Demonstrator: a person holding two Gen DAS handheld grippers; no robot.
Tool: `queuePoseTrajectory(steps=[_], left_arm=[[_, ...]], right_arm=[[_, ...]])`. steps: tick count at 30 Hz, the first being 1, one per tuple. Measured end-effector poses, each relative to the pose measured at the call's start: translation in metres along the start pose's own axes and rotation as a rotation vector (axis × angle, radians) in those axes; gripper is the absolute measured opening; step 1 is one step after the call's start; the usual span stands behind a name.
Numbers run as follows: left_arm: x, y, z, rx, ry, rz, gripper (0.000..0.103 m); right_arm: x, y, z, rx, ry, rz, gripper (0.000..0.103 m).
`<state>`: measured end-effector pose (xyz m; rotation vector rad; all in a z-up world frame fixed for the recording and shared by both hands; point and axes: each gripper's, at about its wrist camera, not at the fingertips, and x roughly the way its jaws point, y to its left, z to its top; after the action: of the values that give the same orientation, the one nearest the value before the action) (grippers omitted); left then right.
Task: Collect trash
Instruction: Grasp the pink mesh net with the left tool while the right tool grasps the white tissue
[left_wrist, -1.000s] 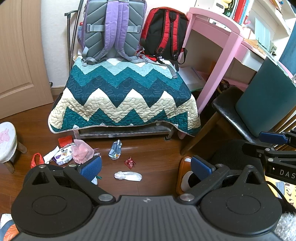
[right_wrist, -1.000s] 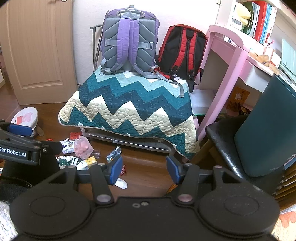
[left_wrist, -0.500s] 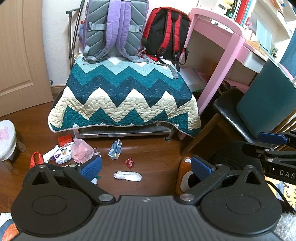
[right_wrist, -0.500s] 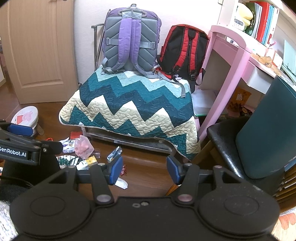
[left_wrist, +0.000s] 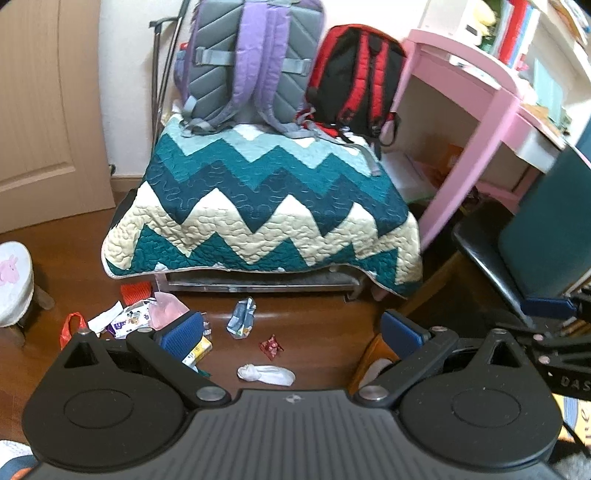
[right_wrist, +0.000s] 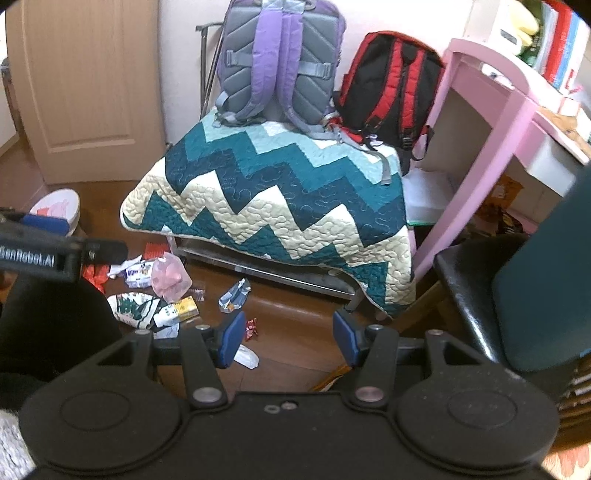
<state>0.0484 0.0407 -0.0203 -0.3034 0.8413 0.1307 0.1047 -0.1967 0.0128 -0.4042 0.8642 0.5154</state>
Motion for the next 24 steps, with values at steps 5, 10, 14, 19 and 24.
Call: queuePoseTrajectory(steps=[5, 10, 14, 19, 24], left_arm=[[0.039, 0.029, 0.019, -0.031, 0.011, 0.075, 0.103], [0.088, 0.069, 0.036, -0.074, 0.058, 0.193, 0.103], [0.136, 0.098, 0.041, -0.109, 0.139, 0.241, 0.103], [0.199, 0.12, 0.039, -0.068, 0.246, 0.246, 0.103], [0.261, 0.136, 0.039, 0.025, 0.346, 0.255, 0.103]], right_arm=[[0.041, -0.007, 0.018, 0.012, 0.002, 0.06, 0.053], [0.105, -0.008, 0.036, -0.019, 0.022, 0.16, 0.053], [0.167, -0.004, 0.046, -0.063, 0.037, 0.231, 0.053], [0.243, 0.004, 0.044, -0.13, 0.076, 0.323, 0.053], [0.317, 0.023, 0.028, -0.227, 0.171, 0.373, 0.053]])
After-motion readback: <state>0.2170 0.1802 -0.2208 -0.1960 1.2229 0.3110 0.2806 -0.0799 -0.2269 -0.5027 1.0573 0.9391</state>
